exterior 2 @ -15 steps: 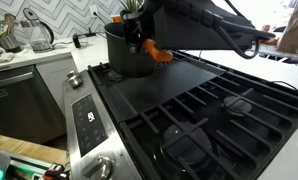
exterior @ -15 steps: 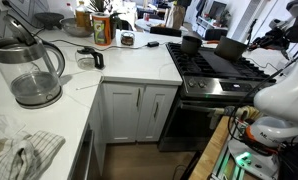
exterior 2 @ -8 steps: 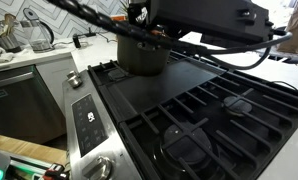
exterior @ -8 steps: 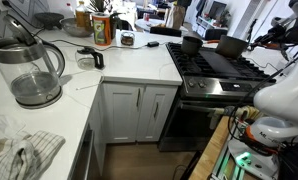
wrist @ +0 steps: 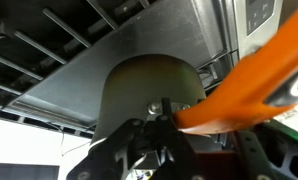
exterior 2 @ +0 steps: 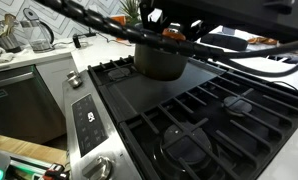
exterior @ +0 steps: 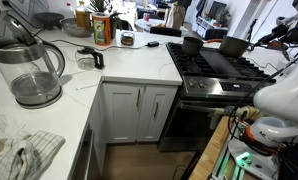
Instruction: Move the Pot to the right side of the stove
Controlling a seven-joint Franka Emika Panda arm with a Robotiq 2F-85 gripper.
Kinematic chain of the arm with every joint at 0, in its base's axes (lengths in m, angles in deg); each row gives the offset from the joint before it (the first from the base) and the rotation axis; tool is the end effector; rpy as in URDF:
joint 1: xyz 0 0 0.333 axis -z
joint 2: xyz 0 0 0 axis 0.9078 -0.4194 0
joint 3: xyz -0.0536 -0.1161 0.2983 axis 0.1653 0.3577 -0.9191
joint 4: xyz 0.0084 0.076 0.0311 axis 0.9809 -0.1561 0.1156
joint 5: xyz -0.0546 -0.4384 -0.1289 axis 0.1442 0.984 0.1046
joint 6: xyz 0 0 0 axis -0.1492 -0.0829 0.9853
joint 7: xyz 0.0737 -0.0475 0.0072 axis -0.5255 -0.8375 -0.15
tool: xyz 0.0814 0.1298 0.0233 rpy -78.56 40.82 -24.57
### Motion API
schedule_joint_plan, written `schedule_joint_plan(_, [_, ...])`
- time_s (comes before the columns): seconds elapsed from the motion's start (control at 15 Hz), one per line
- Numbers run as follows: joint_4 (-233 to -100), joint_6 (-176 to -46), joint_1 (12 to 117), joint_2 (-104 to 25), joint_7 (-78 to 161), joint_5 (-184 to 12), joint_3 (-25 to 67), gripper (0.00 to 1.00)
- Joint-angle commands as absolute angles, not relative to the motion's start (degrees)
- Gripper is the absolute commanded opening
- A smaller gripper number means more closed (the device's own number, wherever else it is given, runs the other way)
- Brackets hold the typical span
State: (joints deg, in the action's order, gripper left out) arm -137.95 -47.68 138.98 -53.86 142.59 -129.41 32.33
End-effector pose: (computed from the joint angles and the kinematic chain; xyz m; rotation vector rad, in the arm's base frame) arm 0.1711 -0.7068 0.4732 -2.6464 -0.3096 -0.8102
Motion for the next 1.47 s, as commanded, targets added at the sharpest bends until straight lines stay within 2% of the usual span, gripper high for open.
schedule_joint_plan(0.0, [-136.36,-52.32,140.61,-54.59,134.43,-130.01,30.55,0.08])
schedule_joint_plan(0.8, [-140.41,-75.63,135.5,-53.44,116.14,-128.1,34.0,0.08])
schedule_joint_plan(1.4, [-143.7,-85.6,131.95,-53.53,106.14,-123.16,34.98,0.08])
